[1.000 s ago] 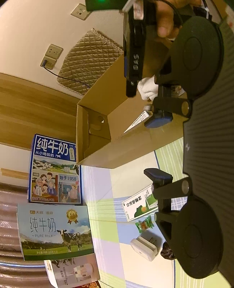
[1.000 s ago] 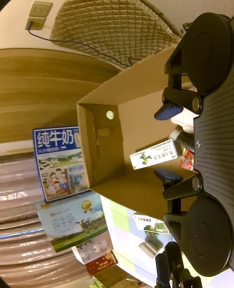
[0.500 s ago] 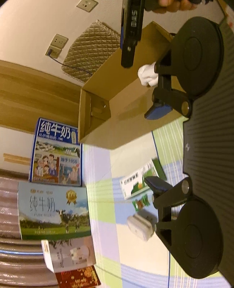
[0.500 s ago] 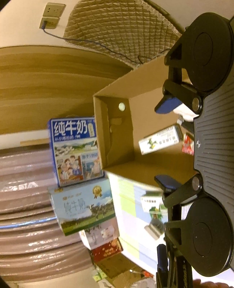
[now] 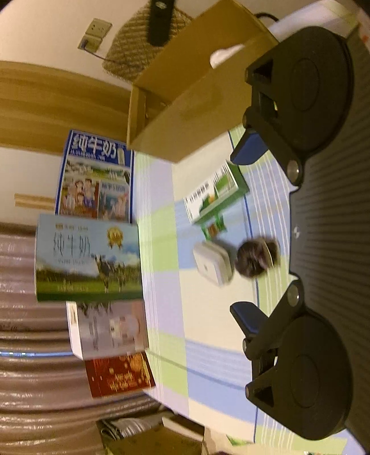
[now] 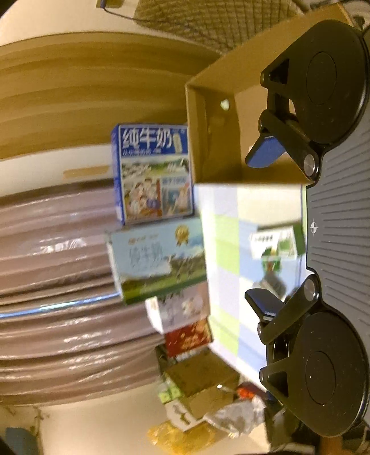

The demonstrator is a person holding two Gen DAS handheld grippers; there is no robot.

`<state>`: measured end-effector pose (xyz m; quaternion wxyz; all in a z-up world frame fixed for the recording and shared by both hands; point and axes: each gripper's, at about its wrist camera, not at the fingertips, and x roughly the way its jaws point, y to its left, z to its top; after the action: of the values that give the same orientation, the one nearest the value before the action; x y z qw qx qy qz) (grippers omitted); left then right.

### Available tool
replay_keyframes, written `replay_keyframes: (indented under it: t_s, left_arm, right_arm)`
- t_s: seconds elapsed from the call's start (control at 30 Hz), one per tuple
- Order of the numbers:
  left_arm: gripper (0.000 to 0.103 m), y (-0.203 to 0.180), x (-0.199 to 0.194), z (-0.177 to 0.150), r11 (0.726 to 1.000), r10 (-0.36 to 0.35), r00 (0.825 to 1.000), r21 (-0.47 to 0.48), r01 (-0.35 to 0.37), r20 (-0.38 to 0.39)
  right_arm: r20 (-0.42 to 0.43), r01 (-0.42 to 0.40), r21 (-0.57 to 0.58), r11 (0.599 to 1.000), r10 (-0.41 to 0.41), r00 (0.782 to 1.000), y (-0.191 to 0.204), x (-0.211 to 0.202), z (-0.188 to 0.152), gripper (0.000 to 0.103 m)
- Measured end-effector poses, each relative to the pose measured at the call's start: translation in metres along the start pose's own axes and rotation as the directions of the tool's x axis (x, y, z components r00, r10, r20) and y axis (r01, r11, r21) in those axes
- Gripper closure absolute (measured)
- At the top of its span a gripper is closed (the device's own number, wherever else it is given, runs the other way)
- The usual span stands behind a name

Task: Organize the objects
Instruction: 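Move both open tools back over the scrunchie and green spray box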

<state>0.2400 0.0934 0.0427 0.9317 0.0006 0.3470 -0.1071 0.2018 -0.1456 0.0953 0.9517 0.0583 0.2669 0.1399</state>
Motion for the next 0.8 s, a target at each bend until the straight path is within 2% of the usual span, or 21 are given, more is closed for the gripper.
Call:
replay_keyframes:
  t_s: [0.13,0.37,0.47,0.57,0.8]
  left_arm:
    - [0.001,0.023,0.000,-0.010,0.999,0.035,0.999,-0.012,-0.036,-0.024]
    - [0.001,0.055,0.005,-0.020,0.996,0.072,0.996,-0.055,-0.075,-0.057]
    - [0.001,0.063,0.012,-0.023,0.994,0.081,0.994,-0.061,-0.086,-0.079]
    - [0.001,0.067,0.018,-0.027,0.994,0.086,0.991,-0.060,-0.092,-0.099]
    - [0.001,0.072,0.026,-0.030,0.993,0.088,0.989,-0.067,-0.096,-0.117]
  right_arm:
    - [-0.002,-0.033,0.029,0.999,0.033,0.999,0.022,0.015,-0.005,0.011]
    - [-0.078,-0.050,0.035,0.998,0.053,0.996,0.053,0.064,-0.033,0.009]
    - [-0.112,-0.039,0.006,0.999,0.040,0.993,0.056,0.079,-0.047,0.009]
    - [-0.144,0.004,-0.053,0.999,-0.012,0.990,0.056,0.098,-0.059,0.009]
    - [-0.189,0.017,-0.070,0.997,-0.029,0.982,0.050,0.123,-0.070,0.009]
